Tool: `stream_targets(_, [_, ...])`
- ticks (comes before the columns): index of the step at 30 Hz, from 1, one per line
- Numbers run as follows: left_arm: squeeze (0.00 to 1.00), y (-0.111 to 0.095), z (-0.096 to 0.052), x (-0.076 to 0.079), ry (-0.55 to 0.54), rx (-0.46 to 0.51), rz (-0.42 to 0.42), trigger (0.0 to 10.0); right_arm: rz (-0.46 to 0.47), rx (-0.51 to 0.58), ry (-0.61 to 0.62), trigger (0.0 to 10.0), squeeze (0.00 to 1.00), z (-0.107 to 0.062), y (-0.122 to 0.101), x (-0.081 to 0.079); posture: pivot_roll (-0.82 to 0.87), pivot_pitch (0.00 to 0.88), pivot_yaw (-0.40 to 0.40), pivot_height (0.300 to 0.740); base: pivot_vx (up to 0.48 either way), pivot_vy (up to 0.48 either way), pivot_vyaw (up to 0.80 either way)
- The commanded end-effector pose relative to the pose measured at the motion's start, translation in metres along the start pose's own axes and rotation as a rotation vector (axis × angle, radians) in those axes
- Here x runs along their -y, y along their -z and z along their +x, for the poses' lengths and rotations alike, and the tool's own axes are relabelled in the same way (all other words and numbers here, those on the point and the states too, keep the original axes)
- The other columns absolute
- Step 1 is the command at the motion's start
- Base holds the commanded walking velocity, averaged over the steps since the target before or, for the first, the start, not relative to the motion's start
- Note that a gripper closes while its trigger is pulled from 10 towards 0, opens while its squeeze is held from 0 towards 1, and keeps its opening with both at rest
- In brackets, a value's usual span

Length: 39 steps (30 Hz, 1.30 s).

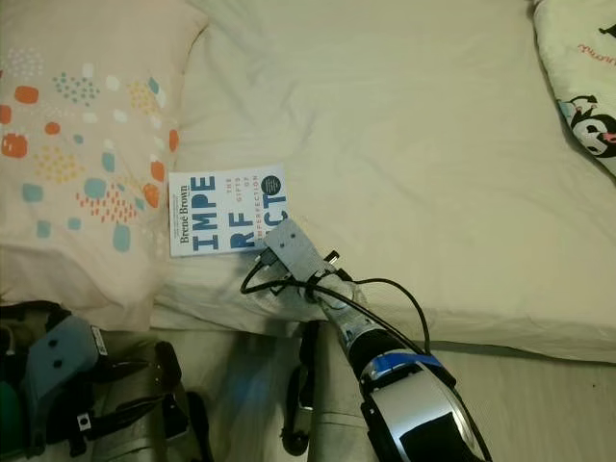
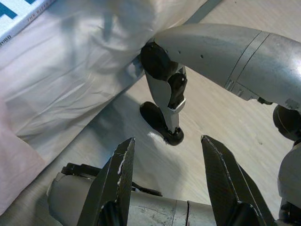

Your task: Clean up the room

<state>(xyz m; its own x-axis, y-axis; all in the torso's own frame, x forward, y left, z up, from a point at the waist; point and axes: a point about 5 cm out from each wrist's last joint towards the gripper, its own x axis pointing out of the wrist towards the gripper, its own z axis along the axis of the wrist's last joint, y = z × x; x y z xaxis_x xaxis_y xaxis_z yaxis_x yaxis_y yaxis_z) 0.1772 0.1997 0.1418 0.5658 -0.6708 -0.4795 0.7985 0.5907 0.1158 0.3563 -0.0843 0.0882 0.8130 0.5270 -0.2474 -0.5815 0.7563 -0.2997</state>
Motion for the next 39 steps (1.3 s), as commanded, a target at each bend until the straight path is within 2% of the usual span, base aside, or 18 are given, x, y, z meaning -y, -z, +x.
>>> stream_targets(1, [0.0, 0.007, 0.004, 0.002, 0.004, -0.014, -0.005, 10.0, 0.081, 0.02, -0.082, 10.0, 0.0, -0.003, 0.01, -0.015, 0.03, 0.301, -0.045, 0.592, 0.0, 0.0, 0.0])
stream_targets(2, [0.0, 0.005, 0.007, -0.003, -0.058, 0.007, 0.011, 10.0, 0.122, 0.091, -0.12, 10.0, 0.0, -0.003, 0.003, -0.021, 0.04, 0.288, -0.049, 0.592, 0.0, 0.0, 0.0])
stream_targets(4, [0.0, -0.004, 0.013, -0.018, -0.209, 0.088, -0.004, 10.0, 0.192, 0.265, -0.099, 10.0, 0.0, -0.006, -0.018, -0.02, 0.04, 0.283, -0.052, 0.592, 0.0, 0.0, 0.0])
stream_targets(5, [0.0, -0.004, 0.013, -0.018, -0.209, 0.088, -0.004, 10.0, 0.192, 0.265, -0.099, 10.0, 0.0, -0.006, -0.018, -0.02, 0.04, 0.283, -0.052, 0.592, 0.0, 0.0, 0.0])
stream_targets(6, [0.0, -0.009, 0.014, -0.022, -0.26, 0.126, -0.013, 10.0, 0.199, 0.368, -0.047, 10.0, 0.0, -0.013, -0.033, -0.014, 0.04, 0.276, -0.055, 0.592, 0.0, 0.0, 0.0])
stream_targets(7, [0.0, -0.009, 0.014, -0.022, -0.26, 0.126, -0.013, 10.0, 0.199, 0.368, -0.047, 10.0, 0.0, -0.013, -0.033, -0.014, 0.04, 0.276, -0.055, 0.592, 0.0, 0.0, 0.0])
stream_targets(9, [0.0, -0.031, 0.017, -0.037, -0.417, 0.272, -0.065, 10.0, 0.219, 0.529, 0.078, 10.0, 0.0, -0.034, -0.061, -0.001, 0.04, 0.256, -0.057, 0.592, 0.0, 0.0, 0.0])
stream_targets(10, [0.0, -0.031, 0.017, -0.037, -0.417, 0.272, -0.065, 10.0, 0.219, 0.529, 0.078, 10.0, 0.0, -0.034, -0.061, -0.001, 0.04, 0.256, -0.057, 0.592, 0.0, 0.0, 0.0])
stream_targets(12, [0.0, -0.062, 0.019, -0.05, -0.555, 0.446, -0.121, 10.0, 0.199, 0.632, 0.22, 10.0, 0.0, -0.064, -0.079, 0.01, 0.02, 0.236, -0.055, 0.592, 0.0, 0.0, 0.0])
stream_targets(13, [0.0, -0.062, 0.019, -0.05, -0.555, 0.446, -0.121, 10.0, 0.199, 0.632, 0.22, 10.0, 0.0, -0.064, -0.079, 0.01, 0.02, 0.236, -0.055, 0.592, 0.0, 0.0, 0.0])
stream_targets(14, [0.0, -0.076, 0.022, -0.055, -0.599, 0.506, -0.124, 10.0, 0.185, 0.639, 0.299, 10.0, 0.0, -0.077, -0.076, 0.015, -0.01, 0.21, -0.046, 0.592, 0.0, 0.0, 0.0])
stream_targets(15, [0.0, -0.076, 0.022, -0.055, -0.599, 0.506, -0.124, 10.0, 0.185, 0.639, 0.299, 10.0, 0.0, -0.077, -0.076, 0.015, -0.01, 0.21, -0.046, 0.592, 0.0, 0.0, 0.0])
stream_targets(16, [0.0, -0.086, 0.025, -0.059, -0.636, 0.535, -0.101, 10.0, 0.166, 0.612, 0.404, 10.0, 0.0, -0.088, -0.065, 0.022, -0.03, 0.192, -0.035, 0.592, 0.0, 0.0, 0.0])
stream_targets(17, [0.0, -0.086, 0.025, -0.059, -0.636, 0.535, -0.101, 10.0, 0.166, 0.612, 0.404, 10.0, 0.0, -0.088, -0.065, 0.022, -0.03, 0.192, -0.035, 0.592, 0.0, 0.0, 0.0])
stream_targets(20, [0.0, -0.093, 0.034, -0.068, -0.707, 0.551, -0.06, 10.0, 0.129, 0.506, 0.631, 10.0, 0.0, -0.112, -0.029, 0.042, -0.05, 0.161, -0.012, 0.602, 0.0, 0.0, 0.0])
stream_targets(23, [0.0, -0.091, 0.039, -0.074, -0.74, 0.546, -0.077, 10.0, 0.132, 0.487, 0.712, 10.0, 0.0, -0.124, -0.018, 0.05, -0.07, 0.145, -0.001, 0.612, 0.0, 0.0, 0.0])
stream_targets(29, [0.0, -0.093, 0.049, -0.075, -0.753, 0.544, -0.108, 10.0, 0.122, 0.457, 0.758, 10.0, 0.0, -0.133, -0.023, 0.057, -0.08, 0.127, 0.004, 0.631, 0.0, 0.0, 0.0])
stream_targets(39, [0.0, -0.094, 0.063, -0.075, -0.786, 0.538, -0.135, 10.0, 0.089, 0.449, 0.766, 10.0, 0.0, -0.131, -0.031, 0.062, -0.07, 0.121, -0.014, 0.676, 0.0, 0.0, 0.0])
